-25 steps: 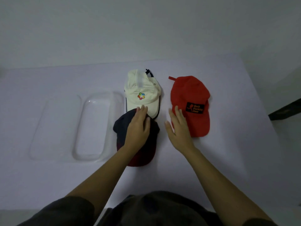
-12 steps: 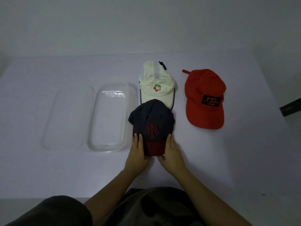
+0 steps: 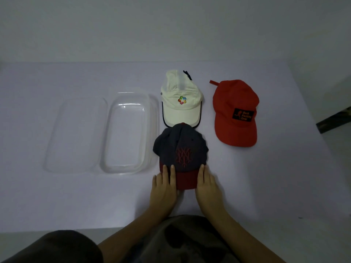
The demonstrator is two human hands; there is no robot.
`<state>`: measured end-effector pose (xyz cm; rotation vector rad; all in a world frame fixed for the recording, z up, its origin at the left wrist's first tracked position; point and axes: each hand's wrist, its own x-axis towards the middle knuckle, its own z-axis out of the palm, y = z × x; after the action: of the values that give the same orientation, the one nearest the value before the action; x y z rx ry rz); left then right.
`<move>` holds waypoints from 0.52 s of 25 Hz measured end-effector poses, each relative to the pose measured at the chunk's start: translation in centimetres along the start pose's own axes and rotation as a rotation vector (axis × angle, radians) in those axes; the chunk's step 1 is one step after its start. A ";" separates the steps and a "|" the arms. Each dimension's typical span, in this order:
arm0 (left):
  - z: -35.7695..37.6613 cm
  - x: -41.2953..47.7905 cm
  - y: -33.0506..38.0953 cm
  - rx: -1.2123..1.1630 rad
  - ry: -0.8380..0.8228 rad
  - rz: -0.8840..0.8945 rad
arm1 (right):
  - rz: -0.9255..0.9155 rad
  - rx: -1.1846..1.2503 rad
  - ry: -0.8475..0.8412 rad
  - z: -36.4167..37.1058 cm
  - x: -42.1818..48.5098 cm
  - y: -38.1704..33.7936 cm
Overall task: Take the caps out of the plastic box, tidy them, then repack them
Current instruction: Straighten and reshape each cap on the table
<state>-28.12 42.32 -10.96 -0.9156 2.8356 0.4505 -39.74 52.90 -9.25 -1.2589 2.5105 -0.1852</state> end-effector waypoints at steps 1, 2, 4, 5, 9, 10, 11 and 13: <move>0.3 -0.3 0.2 0.012 0.005 0.021 | 0.019 -0.004 -0.017 0.2 -0.4 0.2; 0.5 -0.3 0.4 0.024 0.021 0.029 | 0.043 -0.002 -0.026 0.2 -0.3 0.2; 0.4 0.4 0.7 0.025 0.058 0.013 | 0.074 -0.032 -0.037 -0.1 0.6 0.1; 0.4 0.8 0.9 0.029 0.069 0.003 | 0.089 -0.066 -0.054 -0.2 1.2 -0.1; 0.2 2.6 1.1 -0.043 0.015 -0.066 | 0.150 -0.077 -0.086 0.1 2.8 -0.7; 0.2 2.7 1.1 -0.094 0.011 -0.099 | 0.148 -0.045 -0.086 0.2 2.8 -0.8; 0.3 2.6 1.2 -0.147 0.006 -0.142 | 0.152 0.007 -0.066 0.2 2.9 -0.7; 1.0 2.1 1.3 -0.266 0.056 -0.197 | 0.144 0.121 -0.037 0.6 2.8 -0.6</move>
<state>-30.59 42.47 -12.02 -1.2595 2.7389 0.8006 -40.66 50.36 -10.34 -1.0219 2.5054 -0.2727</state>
